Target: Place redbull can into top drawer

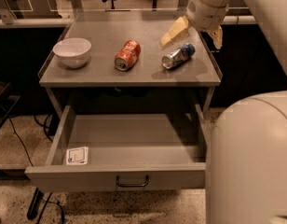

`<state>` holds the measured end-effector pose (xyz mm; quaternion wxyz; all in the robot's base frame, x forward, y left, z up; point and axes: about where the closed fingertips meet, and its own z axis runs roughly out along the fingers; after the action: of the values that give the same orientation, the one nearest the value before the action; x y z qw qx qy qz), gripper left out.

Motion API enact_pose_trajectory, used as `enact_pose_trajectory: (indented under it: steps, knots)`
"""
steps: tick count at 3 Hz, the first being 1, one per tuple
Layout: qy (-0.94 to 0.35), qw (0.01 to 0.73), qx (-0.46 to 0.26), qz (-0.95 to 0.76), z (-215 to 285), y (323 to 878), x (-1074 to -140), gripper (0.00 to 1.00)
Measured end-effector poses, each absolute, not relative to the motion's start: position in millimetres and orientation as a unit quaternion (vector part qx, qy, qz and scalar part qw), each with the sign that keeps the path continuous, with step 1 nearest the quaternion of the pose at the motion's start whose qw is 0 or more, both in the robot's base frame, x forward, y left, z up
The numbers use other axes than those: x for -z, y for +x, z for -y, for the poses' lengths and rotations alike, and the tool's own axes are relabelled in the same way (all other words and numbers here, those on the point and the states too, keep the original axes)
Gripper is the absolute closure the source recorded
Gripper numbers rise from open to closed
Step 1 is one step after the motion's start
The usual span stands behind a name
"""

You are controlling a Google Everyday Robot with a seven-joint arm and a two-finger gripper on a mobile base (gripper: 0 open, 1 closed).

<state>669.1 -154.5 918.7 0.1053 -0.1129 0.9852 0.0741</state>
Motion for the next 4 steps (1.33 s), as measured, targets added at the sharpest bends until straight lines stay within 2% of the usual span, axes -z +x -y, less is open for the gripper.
enact_pose_trajectory:
  steps: [2,3,4]
  knots:
    - [-0.081,0.116,-0.075,-0.987,148.9,692.8,-914.6,0.0]
    - [-0.068,0.11,-0.073,-0.989,105.3,716.4,-908.0,0.0]
    - [-0.068,0.121,-0.076,-0.987,99.7,725.1,-906.7,0.0]
